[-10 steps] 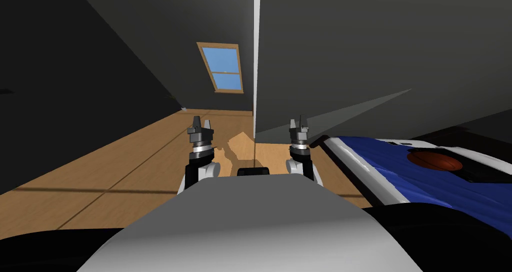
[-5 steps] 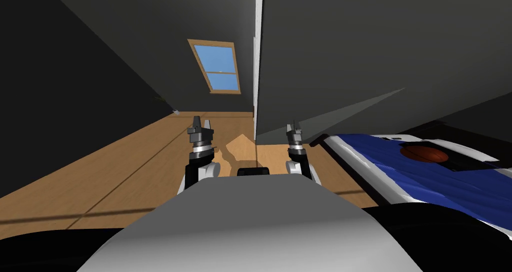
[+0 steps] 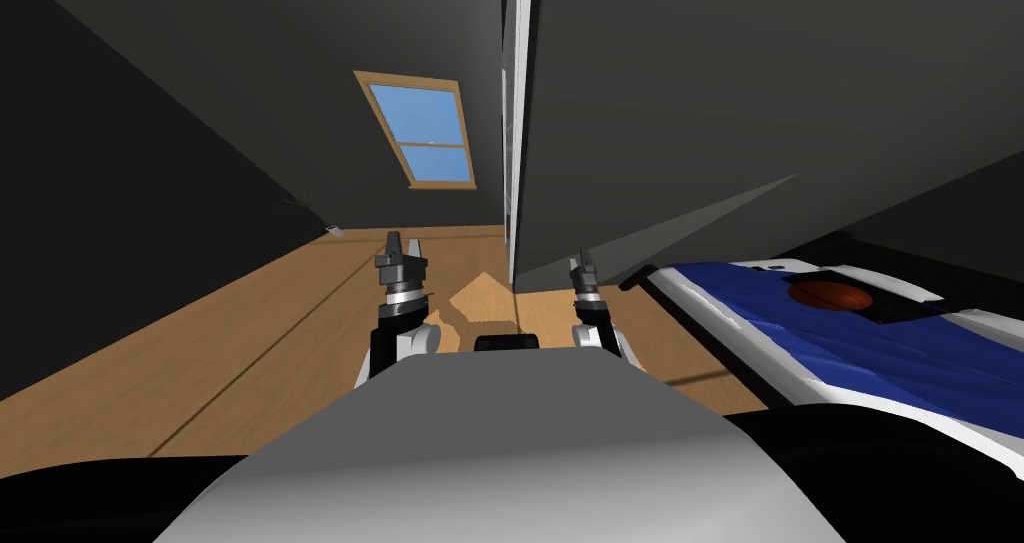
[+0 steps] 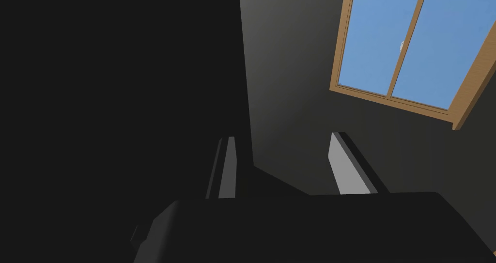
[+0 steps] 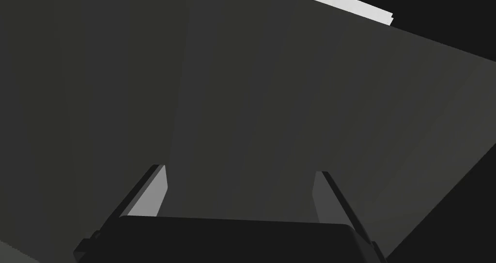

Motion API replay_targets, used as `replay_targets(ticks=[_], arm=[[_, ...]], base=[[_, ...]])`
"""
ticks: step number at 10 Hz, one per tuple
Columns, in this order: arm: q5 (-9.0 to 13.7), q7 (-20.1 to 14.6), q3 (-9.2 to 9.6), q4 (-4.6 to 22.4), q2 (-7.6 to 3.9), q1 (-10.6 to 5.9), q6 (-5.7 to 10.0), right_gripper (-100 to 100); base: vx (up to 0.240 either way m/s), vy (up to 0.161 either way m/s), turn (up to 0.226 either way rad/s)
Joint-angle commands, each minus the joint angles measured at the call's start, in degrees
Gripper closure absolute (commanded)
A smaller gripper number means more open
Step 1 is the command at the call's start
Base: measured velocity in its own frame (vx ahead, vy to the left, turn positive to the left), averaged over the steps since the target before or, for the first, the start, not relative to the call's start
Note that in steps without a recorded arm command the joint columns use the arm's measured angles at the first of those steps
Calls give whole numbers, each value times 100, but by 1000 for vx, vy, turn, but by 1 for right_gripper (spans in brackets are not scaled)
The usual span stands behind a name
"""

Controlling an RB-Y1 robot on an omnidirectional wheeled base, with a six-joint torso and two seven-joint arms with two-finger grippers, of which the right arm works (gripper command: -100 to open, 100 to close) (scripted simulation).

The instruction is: Push the door open

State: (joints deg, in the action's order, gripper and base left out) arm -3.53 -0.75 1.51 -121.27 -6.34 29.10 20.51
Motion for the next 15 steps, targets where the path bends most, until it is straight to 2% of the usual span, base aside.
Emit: replay_targets(ticks=[1,10,15], arm=[[-7,-101,-15,176,-16,42,-139,-100],[-30,-590,-142,1130,-116,131,-875,-100],[-42,-839,-203,1610,-150,165,-1247,-100]], base=[[154,188,-174],[151,190,-139],[136,151,-126]])
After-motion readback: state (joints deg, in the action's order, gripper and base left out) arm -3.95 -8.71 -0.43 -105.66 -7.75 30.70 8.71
